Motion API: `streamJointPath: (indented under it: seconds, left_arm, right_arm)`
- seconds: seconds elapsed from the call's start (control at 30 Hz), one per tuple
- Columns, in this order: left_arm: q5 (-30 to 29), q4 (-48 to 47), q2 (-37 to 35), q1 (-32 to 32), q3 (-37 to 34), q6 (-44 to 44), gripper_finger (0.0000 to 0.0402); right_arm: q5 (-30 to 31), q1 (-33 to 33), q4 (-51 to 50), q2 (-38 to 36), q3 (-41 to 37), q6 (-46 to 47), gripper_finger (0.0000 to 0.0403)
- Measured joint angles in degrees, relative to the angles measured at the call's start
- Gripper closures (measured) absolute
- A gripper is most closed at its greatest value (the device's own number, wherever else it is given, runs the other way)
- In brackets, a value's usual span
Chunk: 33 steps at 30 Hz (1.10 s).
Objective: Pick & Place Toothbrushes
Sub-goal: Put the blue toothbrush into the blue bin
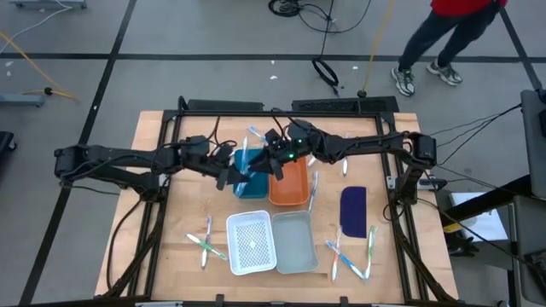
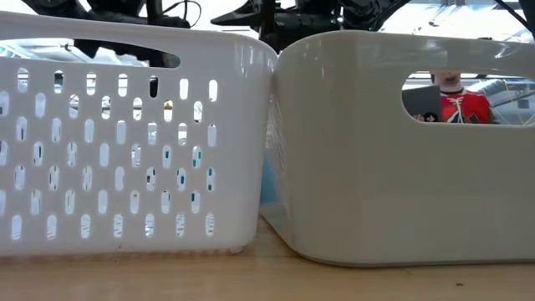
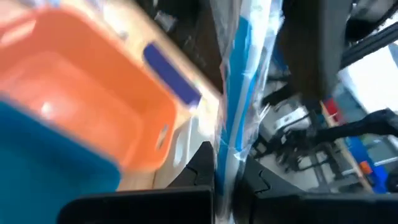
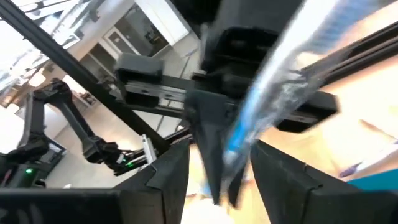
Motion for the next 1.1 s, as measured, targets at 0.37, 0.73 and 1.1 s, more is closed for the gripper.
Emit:
streamJointPath:
  seconds: [0.37, 0.73, 1.1]
  left_arm:
    - [-1.1, -17.7, -8.5, -0.4, 0.0, -1.6, 0.0394]
    - [3.4, -20.9, -7.2, 2.7, 0.0, -8.5, 0.0394]
    - [9.4, -30.8, 5.4, 4.0, 11.5, -12.4, 0.0394]
  right_arm:
    - [4.2, -0.7, -2.4, -2.4, -0.1, -3.2, 0.0272]
    - [15.4, 0.1, -1.9, -14.2, -9.4, -7.9, 0.0332]
    - [18.3, 0.0, 8.2, -31.6, -28.1, -7.2, 0.0398]
